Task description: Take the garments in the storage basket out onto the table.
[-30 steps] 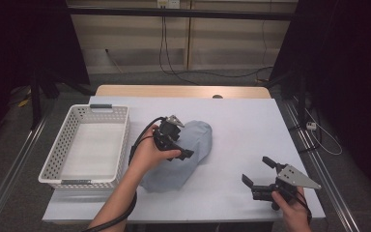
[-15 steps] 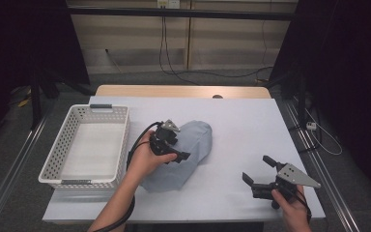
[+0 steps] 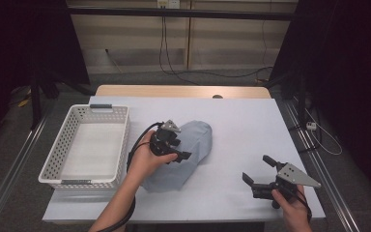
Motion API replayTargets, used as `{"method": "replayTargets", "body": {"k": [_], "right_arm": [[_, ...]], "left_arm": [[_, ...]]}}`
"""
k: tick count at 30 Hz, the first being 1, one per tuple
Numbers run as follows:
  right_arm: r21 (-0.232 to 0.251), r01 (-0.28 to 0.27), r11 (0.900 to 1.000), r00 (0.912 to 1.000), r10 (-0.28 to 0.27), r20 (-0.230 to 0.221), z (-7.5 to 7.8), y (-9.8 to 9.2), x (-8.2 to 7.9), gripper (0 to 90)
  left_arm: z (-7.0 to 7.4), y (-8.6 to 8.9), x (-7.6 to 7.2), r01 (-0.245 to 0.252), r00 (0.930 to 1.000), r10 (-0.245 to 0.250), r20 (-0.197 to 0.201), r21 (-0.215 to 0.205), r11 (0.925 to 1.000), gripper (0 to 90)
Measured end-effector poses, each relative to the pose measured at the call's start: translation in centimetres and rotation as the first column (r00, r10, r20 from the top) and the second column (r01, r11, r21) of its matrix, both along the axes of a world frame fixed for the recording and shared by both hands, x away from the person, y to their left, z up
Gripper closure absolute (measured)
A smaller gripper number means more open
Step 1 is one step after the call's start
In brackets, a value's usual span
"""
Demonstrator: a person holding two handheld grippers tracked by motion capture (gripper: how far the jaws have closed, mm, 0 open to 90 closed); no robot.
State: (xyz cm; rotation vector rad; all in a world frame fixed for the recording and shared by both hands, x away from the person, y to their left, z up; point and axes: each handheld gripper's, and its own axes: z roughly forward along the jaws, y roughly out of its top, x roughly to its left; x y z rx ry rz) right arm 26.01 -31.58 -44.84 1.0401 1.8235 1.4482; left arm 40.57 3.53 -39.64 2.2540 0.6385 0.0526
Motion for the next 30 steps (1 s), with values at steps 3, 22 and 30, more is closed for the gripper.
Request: {"method": "replayTargets", "body": {"k": [3,22,30], "right_arm": [[0.003,-0.006,1.000,1.0000,0.006,-0.005,0.0,0.0,0.0,0.6],[-0.003,-0.003,1.000,1.0000,0.003,-0.003,0.1,0.0,0.4,0.6],[-0.008,-0.001,1.000,1.0000,0.001,-0.006,0.0,0.0,0.3,0.6]], "left_arm": [[-0.2,-0.2,-0.1,0.006,1.0000,-0.006,-0.001,0.009,0.9999,37.3],[-1.4,-1.1,-0.4,0.032,0.9971,-0.027,-0.071,0.062,0.9976,55.0],[-2.8,-1.9,-0.5,0.059,0.9955,-0.047,-0.082,0.147,0.9874,60.8]]}}
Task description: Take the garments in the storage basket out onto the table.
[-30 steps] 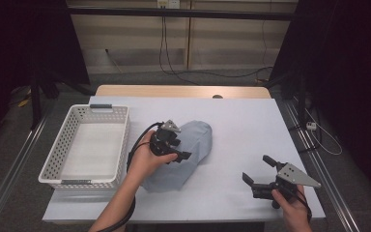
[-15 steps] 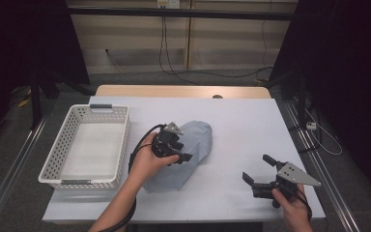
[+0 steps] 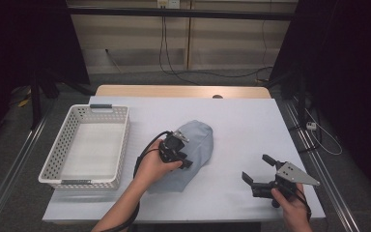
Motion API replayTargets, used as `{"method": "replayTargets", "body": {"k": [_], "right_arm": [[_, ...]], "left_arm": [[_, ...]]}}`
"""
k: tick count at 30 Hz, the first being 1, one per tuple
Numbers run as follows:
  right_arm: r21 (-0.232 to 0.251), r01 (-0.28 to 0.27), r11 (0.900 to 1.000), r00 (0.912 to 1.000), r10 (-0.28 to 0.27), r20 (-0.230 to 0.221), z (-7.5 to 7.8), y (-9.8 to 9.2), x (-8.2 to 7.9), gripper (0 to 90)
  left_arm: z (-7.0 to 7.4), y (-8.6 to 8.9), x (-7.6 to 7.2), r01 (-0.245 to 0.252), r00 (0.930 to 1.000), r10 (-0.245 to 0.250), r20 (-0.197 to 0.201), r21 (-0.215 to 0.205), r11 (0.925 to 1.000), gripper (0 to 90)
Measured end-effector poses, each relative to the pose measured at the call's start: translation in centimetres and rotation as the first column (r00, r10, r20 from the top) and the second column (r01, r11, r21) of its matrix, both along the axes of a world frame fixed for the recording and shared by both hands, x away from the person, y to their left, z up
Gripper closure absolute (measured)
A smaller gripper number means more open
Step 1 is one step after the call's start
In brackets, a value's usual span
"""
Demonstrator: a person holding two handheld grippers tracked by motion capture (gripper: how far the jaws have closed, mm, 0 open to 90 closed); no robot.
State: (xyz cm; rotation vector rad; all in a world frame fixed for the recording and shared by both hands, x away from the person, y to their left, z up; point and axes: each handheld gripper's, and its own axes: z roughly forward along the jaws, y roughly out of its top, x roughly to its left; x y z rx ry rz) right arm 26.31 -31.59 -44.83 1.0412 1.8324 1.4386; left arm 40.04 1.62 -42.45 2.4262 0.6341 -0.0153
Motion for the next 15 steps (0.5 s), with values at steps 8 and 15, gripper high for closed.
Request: {"method": "replayTargets", "body": {"k": [8,15], "right_arm": [[-0.009,-0.002,1.000,1.0000,0.002,0.008,0.08,-0.03,-0.23,0.6],[-0.013,-0.013,1.000,0.9998,0.014,0.012,0.13,0.17,-0.13,0.6]], "left_arm": [[-0.29,0.00,0.00,-0.019,0.9998,0.019,0.003,0.018,0.9996,75.1],[-0.56,0.22,-0.10,-0.055,0.9984,0.055,-0.009,-0.004,0.9985,87.0]]}}
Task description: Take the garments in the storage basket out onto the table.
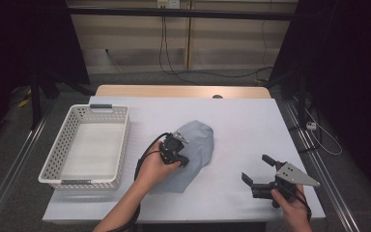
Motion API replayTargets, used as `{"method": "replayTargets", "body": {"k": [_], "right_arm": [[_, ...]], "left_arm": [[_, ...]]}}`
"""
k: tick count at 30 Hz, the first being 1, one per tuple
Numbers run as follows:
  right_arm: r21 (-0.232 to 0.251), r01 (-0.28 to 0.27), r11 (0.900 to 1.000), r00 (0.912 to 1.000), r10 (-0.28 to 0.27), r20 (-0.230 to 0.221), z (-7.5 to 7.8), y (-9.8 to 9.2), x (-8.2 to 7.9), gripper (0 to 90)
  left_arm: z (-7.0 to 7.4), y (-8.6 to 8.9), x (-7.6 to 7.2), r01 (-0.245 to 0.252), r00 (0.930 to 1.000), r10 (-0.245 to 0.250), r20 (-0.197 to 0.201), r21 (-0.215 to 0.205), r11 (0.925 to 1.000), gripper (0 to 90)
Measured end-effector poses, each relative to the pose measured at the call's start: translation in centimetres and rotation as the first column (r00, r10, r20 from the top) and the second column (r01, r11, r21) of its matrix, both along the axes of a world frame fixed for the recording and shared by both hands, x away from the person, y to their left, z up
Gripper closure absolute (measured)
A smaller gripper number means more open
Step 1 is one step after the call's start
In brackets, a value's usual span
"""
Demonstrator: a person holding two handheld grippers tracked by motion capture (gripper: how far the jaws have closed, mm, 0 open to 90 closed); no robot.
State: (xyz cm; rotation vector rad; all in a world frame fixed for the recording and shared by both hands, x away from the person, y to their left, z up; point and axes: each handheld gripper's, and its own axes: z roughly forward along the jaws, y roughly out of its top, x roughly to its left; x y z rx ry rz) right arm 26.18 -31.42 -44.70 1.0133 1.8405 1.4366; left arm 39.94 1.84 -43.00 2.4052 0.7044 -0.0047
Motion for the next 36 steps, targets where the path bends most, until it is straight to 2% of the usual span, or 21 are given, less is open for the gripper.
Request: {"method": "replayTargets", "body": {"k": [5,7,9,12,14,16,17,19,24,25,26,27,28,29,32,36], "right_arm": [[-0.003,-0.013,1.000,0.9999,0.013,0.001,0.0,0.2,0.1,0.6],[-0.005,-0.016,1.000,0.9999,0.016,0.004,0.0,0.2,0.1,0.6],[-0.005,-0.018,1.000,0.9998,0.018,-0.003,0.0,0.3,0.1,0.6],[-0.011,-0.024,1.000,0.9997,0.024,0.001,0.1,0.4,0.1,0.6],[-0.008,-0.027,1.000,0.9996,0.027,0.001,0.1,0.5,0.1,0.6],[-0.010,-0.028,1.000,0.9996,0.028,0.000,0.0,0.6,0.2,0.6],[-0.012,-0.032,0.999,0.9995,0.032,-0.002,0.0,0.7,0.2,0.6],[-0.012,-0.039,0.999,0.9993,0.038,-0.003,0.0,0.8,0.3,0.6],[-0.013,-0.037,0.999,0.9993,0.036,-0.004,0.0,0.9,0.3,0.6],[-0.012,-0.035,0.999,0.9994,0.035,-0.004,0.1,0.9,0.2,0.6],[-0.011,-0.034,0.999,0.9994,0.034,-0.005,0.1,0.9,0.2,0.6],[-0.012,-0.032,0.999,0.9995,0.032,-0.004,0.1,0.8,0.2,0.6],[-0.011,-0.030,0.999,0.9995,0.030,-0.005,0.0,0.8,0.2,0.6],[-0.015,-0.028,0.999,0.9996,0.028,-0.003,0.0,0.7,0.3,0.6],[-0.011,-0.020,1.000,0.9998,0.020,-0.005,0.1,0.7,0.2,0.6],[-0.012,-0.016,1.000,0.9999,0.016,-0.005,0.1,0.7,0.2,0.6]], "left_arm": [[0.3,0.2,-0.1,-0.005,1.0000,0.005,-0.002,-0.018,0.9998,87.4],[0.6,0.2,-0.3,-0.004,1.0000,0.004,0.007,-0.023,0.9997,81.4],[0.9,-0.1,-0.6,-0.007,0.9995,0.008,0.032,-0.047,0.9989,72.0],[1.0,-0.5,-0.9,0.011,0.9981,-0.008,0.061,-0.056,0.9984,57.8],[0.5,-0.7,-1.1,0.013,0.9976,-0.010,0.068,-0.041,0.9991,56.3],[-0.1,-0.7,-1.0,0.003,0.9980,0.000,0.063,-0.057,0.9984,55.4],[-0.3,-0.6,-1.0,0.016,0.9976,-0.013,0.068,-0.045,0.9989,54.7],[-0.7,-0.7,-1.2,0.014,0.9979,-0.010,0.065,-0.050,0.9987,53.6],[-1.2,-1.0,-1.7,0.018,0.9954,-0.016,0.094,-0.016,0.9997,54.5],[-1.2,-1.0,-1.8,0.009,0.9961,-0.007,0.088,-0.021,0.9997,55.7],[-1.3,-1.0,-1.8,0.008,0.9979,-0.006,0.064,-0.028,0.9996,59.2],[-1.5,-1.1,-1.8,-0.013,0.9997,0.014,0.017,-0.058,0.9982,67.2],[-1.6,-1.0,-1.8,-0.010,0.9998,0.011,0.017,-0.058,0.9983,72.2],[-1.6,-1.1,-2.0,-0.023,0.9994,0.025,0.023,-0.060,0.9979,73.4],[-1.3,-1.5,-2.4,0.003,0.9981,-0.002,0.061,-0.016,0.9999,78.1],[-1.2,-1.7,-2.6,-0.006,0.9980,0.008,0.063,-0.017,0.9998,82.7]]}}
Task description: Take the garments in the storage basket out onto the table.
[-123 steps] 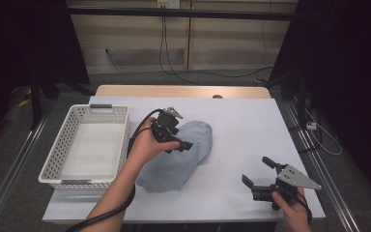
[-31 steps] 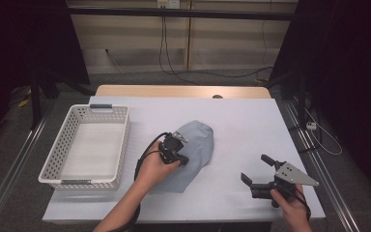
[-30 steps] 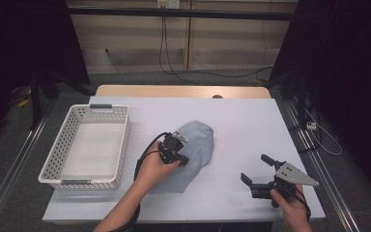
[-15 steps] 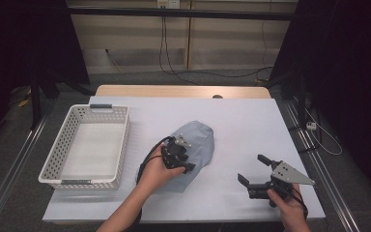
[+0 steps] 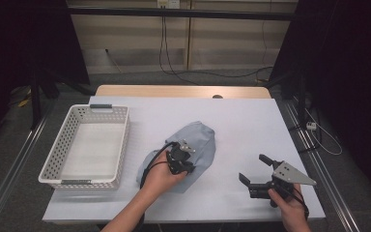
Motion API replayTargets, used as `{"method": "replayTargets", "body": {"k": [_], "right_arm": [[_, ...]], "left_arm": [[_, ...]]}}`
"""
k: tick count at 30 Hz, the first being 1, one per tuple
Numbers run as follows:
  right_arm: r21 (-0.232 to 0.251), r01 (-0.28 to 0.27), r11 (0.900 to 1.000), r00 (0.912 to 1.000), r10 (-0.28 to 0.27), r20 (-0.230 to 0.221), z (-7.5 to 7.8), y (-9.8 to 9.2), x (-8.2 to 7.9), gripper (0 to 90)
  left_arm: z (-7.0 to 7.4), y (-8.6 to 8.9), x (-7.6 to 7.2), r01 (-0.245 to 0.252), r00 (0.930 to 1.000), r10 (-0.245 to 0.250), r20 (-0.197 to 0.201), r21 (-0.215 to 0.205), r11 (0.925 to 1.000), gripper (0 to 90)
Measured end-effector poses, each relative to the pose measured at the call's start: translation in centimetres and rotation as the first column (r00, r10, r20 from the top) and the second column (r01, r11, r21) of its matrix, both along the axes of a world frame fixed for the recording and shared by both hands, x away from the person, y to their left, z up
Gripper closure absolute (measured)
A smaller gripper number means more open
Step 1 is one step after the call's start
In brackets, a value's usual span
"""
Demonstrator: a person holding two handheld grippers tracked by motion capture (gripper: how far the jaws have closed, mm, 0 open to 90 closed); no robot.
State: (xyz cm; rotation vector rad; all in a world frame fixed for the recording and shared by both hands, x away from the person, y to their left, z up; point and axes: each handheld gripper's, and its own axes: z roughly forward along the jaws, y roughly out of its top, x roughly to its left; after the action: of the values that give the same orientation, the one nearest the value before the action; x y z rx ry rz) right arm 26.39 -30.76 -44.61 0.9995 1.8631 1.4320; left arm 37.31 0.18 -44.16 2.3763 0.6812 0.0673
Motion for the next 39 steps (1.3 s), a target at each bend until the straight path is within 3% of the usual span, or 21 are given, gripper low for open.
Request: {"method": "replayTargets", "body": {"k": [4,7,10,14,22,29,30,35,39], "right_arm": [[-0.004,0.003,1.000,1.0000,-0.003,-0.001,0.0,0.0,0.0,0.6],[-0.004,-0.001,1.000,1.0000,0.001,-0.001,0.0,0.1,0.1,0.6],[-0.011,-0.004,1.000,1.0000,0.004,-0.001,0.0,0.2,0.1,0.6],[-0.018,-0.007,1.000,1.0000,0.007,-0.001,-0.1,0.3,0.2,0.6],[-0.026,0.001,1.000,1.0000,-0.001,-0.003,0.0,0.3,0.1,0.6],[-0.037,-0.008,0.999,0.9999,0.007,-0.010,0.1,0.7,0.0,0.6],[-0.039,-0.012,0.999,0.9999,0.012,-0.007,0.1,0.7,0.0,0.6],[-0.054,-0.036,0.998,0.9993,0.035,-0.014,0.0,1.3,0.4,0.5],[-0.057,-0.046,0.997,0.9987,0.045,-0.026,0.0,2.0,0.9,0.5]], "left_arm": [[0.2,0.2,0.3,-0.002,0.9997,0.002,-0.023,-0.020,0.9998,84.6],[0.9,0.9,0.8,-0.015,0.9981,0.011,-0.061,-0.073,0.9972,85.2],[1.9,1.9,1.2,-0.044,0.9955,0.030,-0.090,-0.155,0.9869,85.3],[2.8,3.0,1.6,-0.077,0.9933,0.055,-0.102,-0.223,0.9717,85.5],[4.4,4.2,2.2,-0.105,0.9929,0.085,-0.083,-0.278,0.9547,85.6],[6.1,6.2,2.7,-0.138,0.9901,0.122,-0.068,-0.336,0.9315,85.8],[6.2,6.4,2.8,-0.148,0.9888,0.134,-0.066,-0.348,0.9256,85.7],[6.5,7.4,3.3,-0.163,0.9865,0.149,-0.069,-0.367,0.9157,85.7],[6.7,7.9,3.5,-0.170,0.9854,0.160,-0.059,-0.368,0.9141,85.7]]}}
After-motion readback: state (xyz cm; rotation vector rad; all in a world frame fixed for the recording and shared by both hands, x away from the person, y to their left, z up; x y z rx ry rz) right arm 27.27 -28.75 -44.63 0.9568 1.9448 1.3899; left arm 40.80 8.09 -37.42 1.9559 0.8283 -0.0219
